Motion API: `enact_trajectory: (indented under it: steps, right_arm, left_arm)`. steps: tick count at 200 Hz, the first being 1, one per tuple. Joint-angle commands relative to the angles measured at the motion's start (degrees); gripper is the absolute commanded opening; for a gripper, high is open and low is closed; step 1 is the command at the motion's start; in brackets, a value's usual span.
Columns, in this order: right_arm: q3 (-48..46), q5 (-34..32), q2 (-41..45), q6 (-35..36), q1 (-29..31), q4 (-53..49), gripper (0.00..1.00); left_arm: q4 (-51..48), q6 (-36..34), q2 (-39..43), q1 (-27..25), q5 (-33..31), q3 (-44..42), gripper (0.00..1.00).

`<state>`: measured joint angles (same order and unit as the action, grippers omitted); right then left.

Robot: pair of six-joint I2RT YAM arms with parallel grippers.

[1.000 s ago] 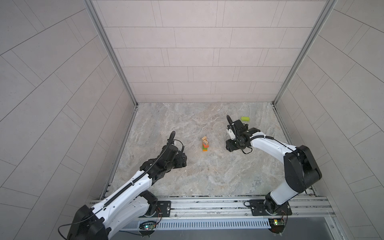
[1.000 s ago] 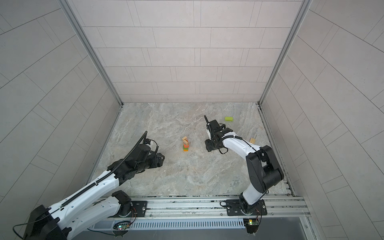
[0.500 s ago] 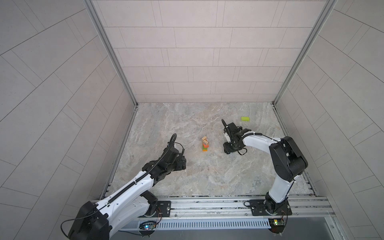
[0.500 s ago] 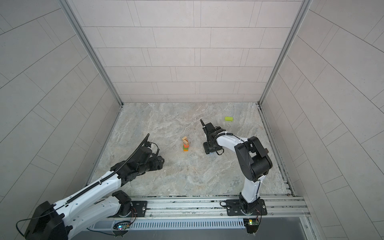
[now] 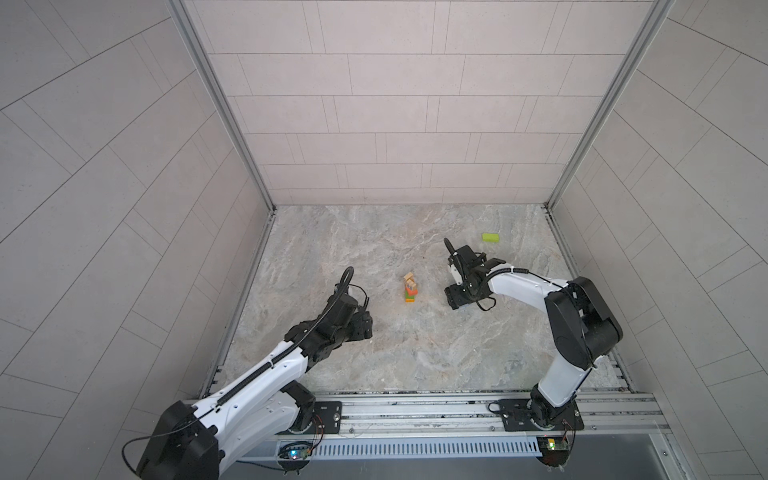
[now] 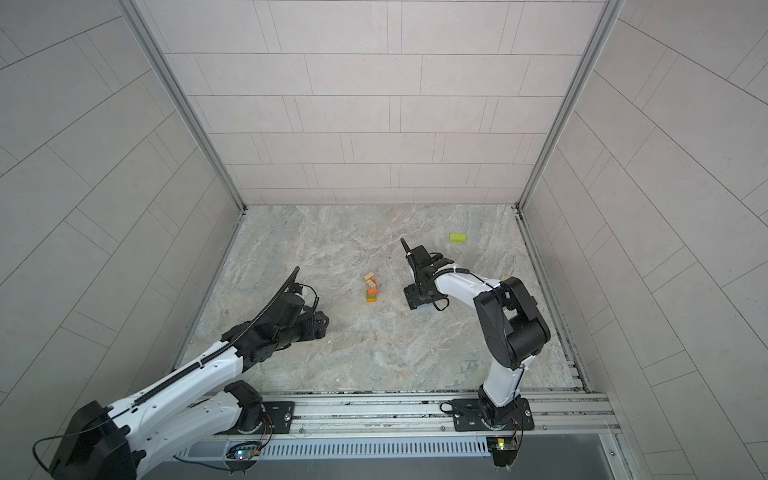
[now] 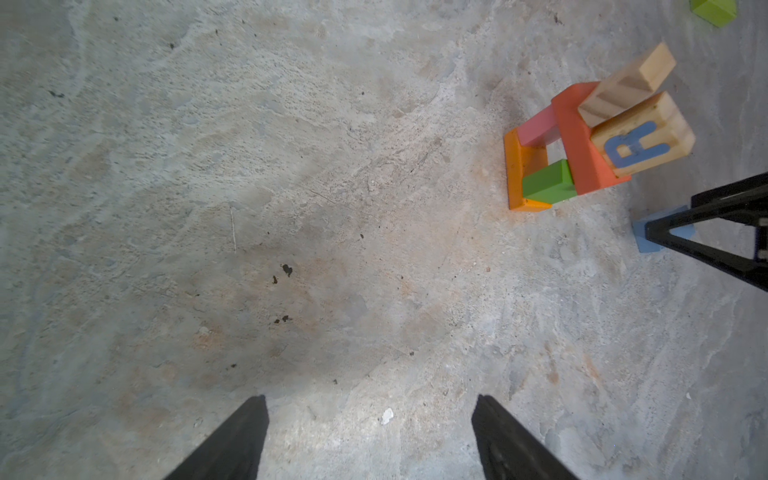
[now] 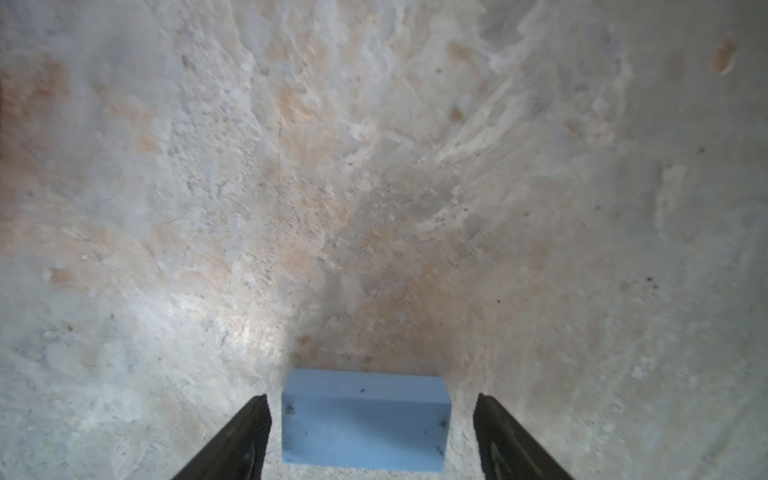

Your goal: Build the wood block tower

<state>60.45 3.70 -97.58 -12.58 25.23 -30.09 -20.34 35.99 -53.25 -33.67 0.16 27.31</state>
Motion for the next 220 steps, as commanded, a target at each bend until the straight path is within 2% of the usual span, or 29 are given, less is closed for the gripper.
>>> enact_trajectory:
  steps: [1, 14, 26, 38, 52, 60, 78, 150, 220]
  right_arm:
    - [-2.4, -2.3, 5.2, -1.0, 0.3, 0.5, 0.78]
    - [-4.0, -3.2, 7.4, -1.5, 0.1, 1.2, 0.75]
    - [-5.2, -3.2, 9.2, -1.9, 0.1, 1.7, 0.68]
    - [-6.7, -2.7, 10.9, -2.6, 0.1, 2.3, 0.51]
    - [-8.3, -2.0, 12.2, -3.4, 0.1, 2.9, 0.22]
    - [-9.0, -2.1, 12.5, -4.0, 0.0, 3.0, 0.13]
    - [-10.0, -1.4, 11.5, -4.9, -0.2, 3.3, 0.00]
    - [-9.6, 1.8, 5.2, -6.9, -1.6, 6.1, 0.00]
    - [-3.6, 2.4, -1.4, -6.8, -3.8, 5.9, 0.00]
  left_arm:
    - [-1.2, -0.8, 0.8, -0.2, -1.2, 1.2, 0.84]
    - [-1.6, -1.0, 0.6, -0.2, -1.3, 1.7, 0.84]
    - [-2.0, -1.2, 0.4, -0.3, -1.3, 2.3, 0.84]
    - [-2.4, -1.4, 0.3, -0.1, -1.3, 2.9, 0.85]
    - [-2.6, -1.5, 0.4, -0.2, -1.5, 3.3, 0.85]
    - [-2.6, -1.5, 0.4, -0.2, -1.5, 3.4, 0.85]
    - [-2.6, -1.5, 0.2, -0.2, -1.4, 3.7, 0.85]
    - [-3.7, -2.1, 0.2, -0.3, -2.1, 4.5, 0.85]
    - [-3.0, -1.9, -0.7, -0.2, -2.4, 4.4, 0.85]
